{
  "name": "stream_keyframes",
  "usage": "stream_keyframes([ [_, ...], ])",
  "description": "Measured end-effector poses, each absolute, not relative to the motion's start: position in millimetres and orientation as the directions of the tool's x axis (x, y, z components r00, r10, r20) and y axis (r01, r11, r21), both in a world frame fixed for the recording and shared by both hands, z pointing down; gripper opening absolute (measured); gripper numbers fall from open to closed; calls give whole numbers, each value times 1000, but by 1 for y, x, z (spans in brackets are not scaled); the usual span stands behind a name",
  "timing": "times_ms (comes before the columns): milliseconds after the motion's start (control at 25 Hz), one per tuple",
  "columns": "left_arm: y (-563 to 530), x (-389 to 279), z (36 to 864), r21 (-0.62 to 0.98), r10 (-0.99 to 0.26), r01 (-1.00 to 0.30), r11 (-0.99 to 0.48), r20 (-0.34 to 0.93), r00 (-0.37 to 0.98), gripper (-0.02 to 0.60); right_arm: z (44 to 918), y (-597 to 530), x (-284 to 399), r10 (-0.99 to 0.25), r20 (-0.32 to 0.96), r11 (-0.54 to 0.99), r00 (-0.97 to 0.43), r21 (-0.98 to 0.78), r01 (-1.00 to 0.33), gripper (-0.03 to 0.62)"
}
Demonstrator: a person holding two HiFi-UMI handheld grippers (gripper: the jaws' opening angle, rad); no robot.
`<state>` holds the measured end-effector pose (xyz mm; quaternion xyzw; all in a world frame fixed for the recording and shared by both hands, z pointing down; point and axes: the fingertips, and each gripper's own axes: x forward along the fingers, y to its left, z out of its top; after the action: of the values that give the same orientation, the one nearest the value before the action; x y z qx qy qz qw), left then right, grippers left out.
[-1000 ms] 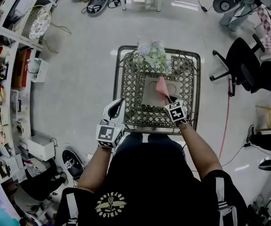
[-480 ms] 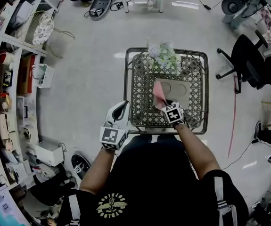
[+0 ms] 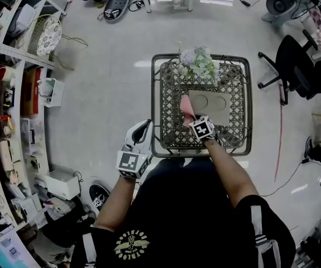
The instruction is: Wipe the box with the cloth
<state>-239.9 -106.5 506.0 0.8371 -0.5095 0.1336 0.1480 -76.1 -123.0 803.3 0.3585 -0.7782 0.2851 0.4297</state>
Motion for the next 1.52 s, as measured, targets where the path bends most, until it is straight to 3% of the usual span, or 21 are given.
stream_keyframes([
  [440,-110,-220,513,141,-783,-860,-490,362,505,0,824,-123,-28,-307,911,587,-274,-45,-808,23],
  [1520,-120,-93,498,95,-780,-854,-511,366,507,0,826,-116,118,-319,916,577,-244,-17,-817,23],
])
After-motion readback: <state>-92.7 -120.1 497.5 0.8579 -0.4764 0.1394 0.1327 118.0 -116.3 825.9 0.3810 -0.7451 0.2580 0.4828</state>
